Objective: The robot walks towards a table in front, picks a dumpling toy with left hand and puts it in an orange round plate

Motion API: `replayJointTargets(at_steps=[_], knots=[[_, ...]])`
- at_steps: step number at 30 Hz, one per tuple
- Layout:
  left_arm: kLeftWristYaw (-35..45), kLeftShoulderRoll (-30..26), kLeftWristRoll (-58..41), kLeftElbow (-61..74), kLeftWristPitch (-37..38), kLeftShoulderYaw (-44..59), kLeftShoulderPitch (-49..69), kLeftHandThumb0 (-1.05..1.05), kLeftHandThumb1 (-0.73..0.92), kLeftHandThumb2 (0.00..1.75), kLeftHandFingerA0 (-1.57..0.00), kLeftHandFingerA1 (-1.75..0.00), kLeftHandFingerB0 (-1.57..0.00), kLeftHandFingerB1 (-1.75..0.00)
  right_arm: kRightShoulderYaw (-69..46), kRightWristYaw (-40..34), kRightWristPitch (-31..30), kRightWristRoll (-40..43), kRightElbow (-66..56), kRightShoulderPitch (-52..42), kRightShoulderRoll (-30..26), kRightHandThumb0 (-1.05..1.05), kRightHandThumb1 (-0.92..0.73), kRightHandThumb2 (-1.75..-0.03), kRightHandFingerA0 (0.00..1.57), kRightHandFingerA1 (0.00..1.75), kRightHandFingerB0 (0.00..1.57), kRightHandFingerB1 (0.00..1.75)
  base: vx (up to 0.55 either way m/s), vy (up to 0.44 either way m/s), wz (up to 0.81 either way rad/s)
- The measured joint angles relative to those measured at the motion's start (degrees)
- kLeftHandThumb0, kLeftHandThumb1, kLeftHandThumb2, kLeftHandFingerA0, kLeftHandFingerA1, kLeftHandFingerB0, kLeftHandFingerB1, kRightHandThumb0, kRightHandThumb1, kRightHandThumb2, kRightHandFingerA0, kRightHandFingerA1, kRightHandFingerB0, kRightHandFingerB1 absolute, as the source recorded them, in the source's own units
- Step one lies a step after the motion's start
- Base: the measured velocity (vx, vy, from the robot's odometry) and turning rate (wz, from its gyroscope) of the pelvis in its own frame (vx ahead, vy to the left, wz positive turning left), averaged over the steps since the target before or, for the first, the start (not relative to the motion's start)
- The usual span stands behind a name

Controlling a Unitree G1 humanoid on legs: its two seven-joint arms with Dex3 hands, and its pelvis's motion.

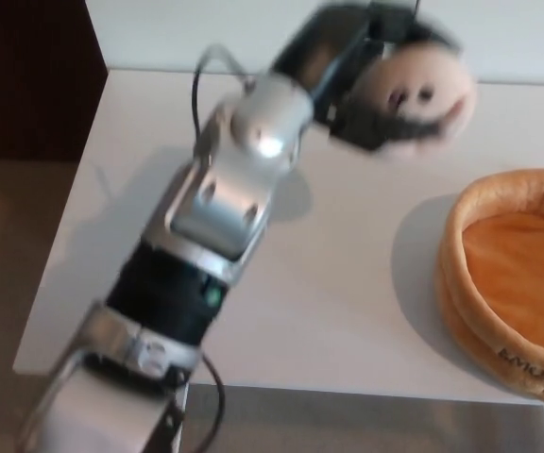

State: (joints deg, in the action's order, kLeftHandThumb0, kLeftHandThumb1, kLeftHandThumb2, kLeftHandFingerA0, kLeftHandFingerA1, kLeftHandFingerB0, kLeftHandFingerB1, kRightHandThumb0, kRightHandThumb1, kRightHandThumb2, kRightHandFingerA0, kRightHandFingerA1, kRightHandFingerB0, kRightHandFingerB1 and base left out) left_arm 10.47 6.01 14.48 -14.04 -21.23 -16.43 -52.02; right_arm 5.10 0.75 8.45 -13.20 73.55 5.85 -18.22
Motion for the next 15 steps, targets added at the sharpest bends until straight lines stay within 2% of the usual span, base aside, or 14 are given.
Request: replayJointTargets(at_steps=[2, 3, 4, 5, 6, 8, 9, 10, 12, 13, 14, 15], knots=[[0.04, -1.96, 1.09, 1.72, 1.63, -1.22, -3.74, -0.06, 0.68, 0.7, -1.13, -0.73, -0.97, -0.75, -0.04, 0.09, -0.18, 0.02, 0.02, 1.04, 0.0, -0.43, -0.72, -0.62, 0.79, 0.58, 0.26, 0.29, 0.0, 0.0, 0.0], [0.04, -2.32, 1.29, 2.14, 2.08, -1.48, -4.56, -0.07, 0.69, 0.69, -1.12, -0.85, -0.97, -0.79, -0.06, 0.12, -0.22, 0.02, 0.03, 1.25, 0.0, -0.33, -0.52, -0.98, 0.71, 0.73, 0.09, 0.46, 0.0, 0.0, 0.0], [0.03, -2.99, 1.8, 2.87, 3.08, -2.19, -6.13, -0.07, 0.69, 0.69, -1.12, -0.85, -0.97, -0.79, -0.09, 0.21, -0.32, 0.04, 0.03, 1.7, 0.0, -0.33, -0.52, -0.98, 0.71, 0.73, 0.09, 0.46, 0.0, 0.0, 0.0], [0.0, -3.21, 2.1, 3.17, 3.58, -2.63, -6.78, -0.07, 0.7, 0.69, -1.13, -0.88, -0.98, -0.78, -0.12, 0.29, -0.39, 0.05, 0.03, 1.9, 0.0, -0.43, -0.72, -0.62, 0.77, 0.55, 0.26, 0.29, 0.0, 0.0, 0.0], [-0.04, -3.43, 2.52, 3.65, 4.38, -3.31, -7.68, -0.08, 0.71, 0.65, -1.14, -0.77, -0.98, -0.75, -0.2, 0.41, -0.57, 0.07, 0.04, 2.19, -0.01, -0.42, -0.73, -0.62, 0.78, 0.54, 0.26, 0.29, 0.0, 0.0, 0.0], [-0.51, -2.67, 3.35, 3.57, 6.63, -5.08, -9.35, -0.08, 0.71, 0.65, -1.14, -0.77, -0.98, -0.75, -0.49, 0.72, -1.13, 0.11, 0.11, 3.09, -0.02, -0.42, -0.73, -0.62, 0.78, 0.54, 0.26, 0.29, 0.0, 0.0, 0.0], [-0.67, -2.21, 3.44, 3.27, 7.15, -5.47, -9.56, -0.06, 0.72, 0.66, -1.09, -0.92, -0.99, -0.73, -0.55, 0.77, -1.27, 0.12, 0.14, 3.29, -0.01, -0.42, -0.73, -0.62, 0.77, 0.55, 0.26, 0.29, 0.0, 0.0, 0.0], [-0.87, -1.62, 3.56, 2.77, 7.86, -5.95, -9.72, -0.07, 0.72, 0.7, -1.1, -0.95, -1.0, -0.75, -0.61, 0.83, -1.51, 0.11, 0.16, 3.6, -0.01, -0.33, -0.52, -0.98, 0.69, 0.73, 0.1, 0.47, 0.0, 0.0, 0.0], [-1.14, 0.32, 3.62, 1.49, 9.03, -7.1, -9.89, -0.07, 0.72, 0.7, -1.1, -0.95, -1.0, -0.75, -0.54, 0.86, -1.9, 0.04, 0.18, 4.03, -0.02, -0.33, -0.52, -0.98, 0.69, 0.73, 0.1, 0.47, 0.0, 0.0, 0.0], [-1.27, 0.98, 3.63, 0.8, 9.21, -7.5, -9.96, -0.1, 0.74, 0.67, -1.14, -0.78, -1.02, -0.7, -0.51, 0.86, -1.98, 0.01, 0.19, 4.07, -0.02, -0.44, -0.72, -0.62, 0.76, 0.59, 0.25, 0.29, 0.0, 0.0, 0.0], [-1.56, 2.83, 3.68, -1.46, 9.69, -8.58, -10.0, -0.08, 0.72, 0.71, -1.12, -0.87, -1.02, -0.73, -0.41, 0.86, -2.15, -0.03, 0.2, 4.21, -0.01, -0.43, -0.73, -0.62, 0.76, 0.6, 0.25, 0.29, 0.0, 0.0, 0.0], [-1.71, 3.5, 3.74, -2.34, 9.84, -9.01, -10.0, -0.08, 0.72, 0.71, -1.12, -0.87, -1.02, -0.73, -0.38, 0.86, -2.22, -0.04, 0.2, 4.25, -0.02, -0.43, -0.73, -0.62, 0.76, 0.6, 0.25, 0.29, 0.0, 0.0, 0.0]])
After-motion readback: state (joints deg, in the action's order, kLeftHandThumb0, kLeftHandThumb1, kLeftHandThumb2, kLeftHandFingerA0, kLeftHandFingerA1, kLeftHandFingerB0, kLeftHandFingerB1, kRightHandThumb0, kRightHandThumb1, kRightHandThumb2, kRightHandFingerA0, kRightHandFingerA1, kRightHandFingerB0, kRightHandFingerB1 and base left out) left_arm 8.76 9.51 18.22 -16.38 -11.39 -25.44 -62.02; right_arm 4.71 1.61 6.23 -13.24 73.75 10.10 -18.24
